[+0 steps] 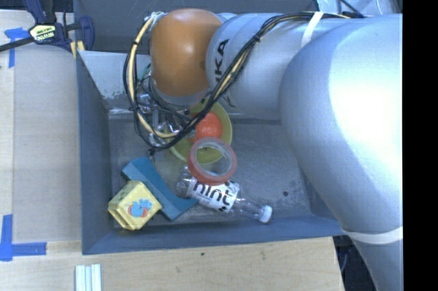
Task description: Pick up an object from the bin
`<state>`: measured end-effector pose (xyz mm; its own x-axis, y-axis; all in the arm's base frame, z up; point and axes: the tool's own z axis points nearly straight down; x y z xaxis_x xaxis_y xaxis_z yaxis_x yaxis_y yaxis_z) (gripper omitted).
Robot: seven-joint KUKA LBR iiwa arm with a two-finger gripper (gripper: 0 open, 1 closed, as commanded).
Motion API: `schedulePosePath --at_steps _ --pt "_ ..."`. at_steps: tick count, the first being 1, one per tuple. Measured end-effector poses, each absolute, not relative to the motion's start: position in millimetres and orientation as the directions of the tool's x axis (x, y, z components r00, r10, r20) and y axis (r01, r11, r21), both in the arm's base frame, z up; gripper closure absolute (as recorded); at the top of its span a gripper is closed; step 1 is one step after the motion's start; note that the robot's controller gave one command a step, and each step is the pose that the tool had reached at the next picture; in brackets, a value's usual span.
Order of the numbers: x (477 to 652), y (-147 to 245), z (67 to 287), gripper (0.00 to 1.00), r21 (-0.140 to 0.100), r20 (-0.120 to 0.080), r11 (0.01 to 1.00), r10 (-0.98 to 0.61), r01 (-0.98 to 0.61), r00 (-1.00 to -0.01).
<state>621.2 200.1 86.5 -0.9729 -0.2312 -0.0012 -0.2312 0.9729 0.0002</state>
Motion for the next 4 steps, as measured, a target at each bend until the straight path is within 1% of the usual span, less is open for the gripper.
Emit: schedulePosePath --at_steps 1,2,3,4 --pt "605.4 197.2 113.6 0.0 0.001 -0.003 0.973 -0.229 -0.229 -0.973" --pt "599.5 167.2 69.4 0.0 0.001 0.005 0.919 -0.395 -0.395 -0.919" --pt "602.5 177.5 253.8 1.0 0.001 -0.003 0.945 -0.326 -0.326 -0.945" --pt "603.5 181.0 308.7 1.0 0.001 -0.007 0.953 -0.304 -0.304 -0.953"
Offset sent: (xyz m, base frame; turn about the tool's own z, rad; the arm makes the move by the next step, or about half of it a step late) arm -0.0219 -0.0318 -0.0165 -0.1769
